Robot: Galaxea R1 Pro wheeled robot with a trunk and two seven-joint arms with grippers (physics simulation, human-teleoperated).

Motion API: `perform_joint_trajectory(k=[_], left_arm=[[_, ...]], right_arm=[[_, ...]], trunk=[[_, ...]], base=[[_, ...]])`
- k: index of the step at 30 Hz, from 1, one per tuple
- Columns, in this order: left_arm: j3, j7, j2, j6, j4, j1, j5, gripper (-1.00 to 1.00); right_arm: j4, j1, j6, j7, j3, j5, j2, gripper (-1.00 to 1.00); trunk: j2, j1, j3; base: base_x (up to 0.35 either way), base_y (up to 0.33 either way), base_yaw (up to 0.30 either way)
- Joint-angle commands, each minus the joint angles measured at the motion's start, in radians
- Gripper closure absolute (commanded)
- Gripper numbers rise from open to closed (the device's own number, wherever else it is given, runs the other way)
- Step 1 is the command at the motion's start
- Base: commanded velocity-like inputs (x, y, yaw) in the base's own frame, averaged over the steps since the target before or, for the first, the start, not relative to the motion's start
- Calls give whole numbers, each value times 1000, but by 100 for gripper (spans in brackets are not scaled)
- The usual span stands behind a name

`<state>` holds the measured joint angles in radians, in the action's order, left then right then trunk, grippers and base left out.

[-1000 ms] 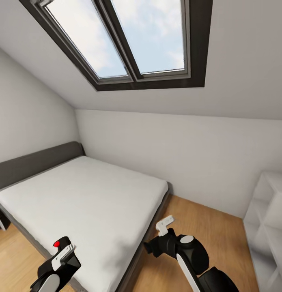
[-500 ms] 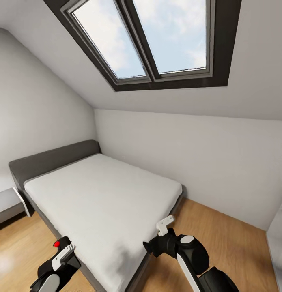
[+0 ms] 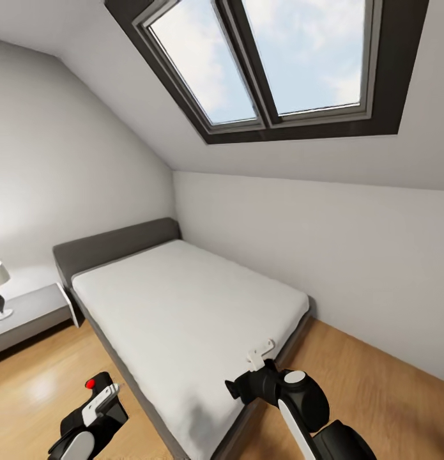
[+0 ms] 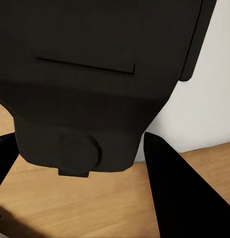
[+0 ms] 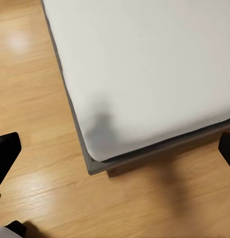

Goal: Attach the digital camera to the camera tripod in the bedroom.

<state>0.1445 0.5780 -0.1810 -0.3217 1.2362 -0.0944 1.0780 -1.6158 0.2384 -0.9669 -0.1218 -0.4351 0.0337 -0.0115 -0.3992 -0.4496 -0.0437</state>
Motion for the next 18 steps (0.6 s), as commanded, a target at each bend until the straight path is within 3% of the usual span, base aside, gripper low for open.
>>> perform_joint_trajectory(k=[1, 6, 18], left_arm=[[3, 7, -1, -5, 3, -1, 3, 100], [69, 8, -7, -38, 28, -7, 3, 100], [109, 6, -3, -47, 36, -10, 2, 100]], right_arm=[[-1, 1, -4, 1, -1, 3, -1, -100], [-1, 2, -4, 1, -1, 3, -1, -100], [-1, 4, -4, 1, -6, 3, -1, -100]], trunk=[[-1, 0, 0], [-1, 0, 0], [-1, 0, 0]], base=[[0, 0, 249], [0, 0, 249], [0, -30, 249]])
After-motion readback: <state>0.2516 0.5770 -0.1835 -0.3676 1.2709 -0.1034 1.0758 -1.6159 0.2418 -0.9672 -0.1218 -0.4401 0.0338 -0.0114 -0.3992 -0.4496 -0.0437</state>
